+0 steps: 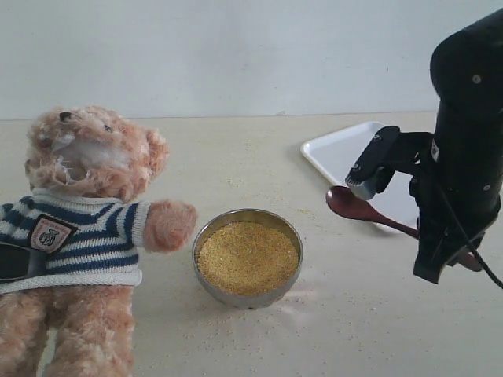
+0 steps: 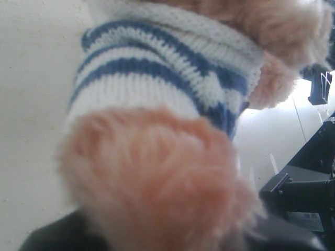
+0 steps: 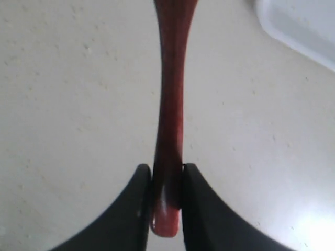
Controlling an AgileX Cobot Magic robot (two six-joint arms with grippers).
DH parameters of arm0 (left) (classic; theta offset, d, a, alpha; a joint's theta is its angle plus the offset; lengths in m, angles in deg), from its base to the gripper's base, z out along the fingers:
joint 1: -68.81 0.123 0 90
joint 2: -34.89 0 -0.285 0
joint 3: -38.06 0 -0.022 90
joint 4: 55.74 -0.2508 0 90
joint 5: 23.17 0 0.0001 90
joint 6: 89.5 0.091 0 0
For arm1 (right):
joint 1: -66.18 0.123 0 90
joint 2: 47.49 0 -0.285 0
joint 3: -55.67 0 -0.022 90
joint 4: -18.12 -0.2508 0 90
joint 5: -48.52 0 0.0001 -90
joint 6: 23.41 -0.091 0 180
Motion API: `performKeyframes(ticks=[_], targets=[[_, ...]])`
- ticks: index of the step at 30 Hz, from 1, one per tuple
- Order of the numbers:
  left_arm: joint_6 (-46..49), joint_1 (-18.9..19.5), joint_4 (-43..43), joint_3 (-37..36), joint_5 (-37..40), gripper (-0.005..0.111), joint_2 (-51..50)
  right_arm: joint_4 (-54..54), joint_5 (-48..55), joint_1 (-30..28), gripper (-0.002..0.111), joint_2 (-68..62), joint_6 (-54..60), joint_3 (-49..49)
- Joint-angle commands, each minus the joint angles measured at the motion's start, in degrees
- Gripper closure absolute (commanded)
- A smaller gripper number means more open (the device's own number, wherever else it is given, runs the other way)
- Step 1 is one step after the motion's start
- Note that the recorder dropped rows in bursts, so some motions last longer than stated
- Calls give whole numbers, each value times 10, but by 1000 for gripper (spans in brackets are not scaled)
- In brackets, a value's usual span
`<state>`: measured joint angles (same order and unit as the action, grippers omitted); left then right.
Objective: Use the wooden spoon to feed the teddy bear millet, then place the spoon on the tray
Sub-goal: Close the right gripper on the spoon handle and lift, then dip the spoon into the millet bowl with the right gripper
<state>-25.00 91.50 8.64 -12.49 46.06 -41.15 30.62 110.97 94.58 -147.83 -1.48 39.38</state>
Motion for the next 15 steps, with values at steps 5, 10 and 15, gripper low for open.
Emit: performKeyframes(ticks=[5, 10, 15], targets=[[2, 1, 13, -1, 7, 102, 5, 166, 75, 156, 108, 8, -111, 36], [2, 1, 13, -1, 7, 102, 5, 225, 75, 238, 108, -9, -115, 71], [2, 1, 13, -1, 7, 102, 5, 241, 75, 283, 108, -78, -133, 110]])
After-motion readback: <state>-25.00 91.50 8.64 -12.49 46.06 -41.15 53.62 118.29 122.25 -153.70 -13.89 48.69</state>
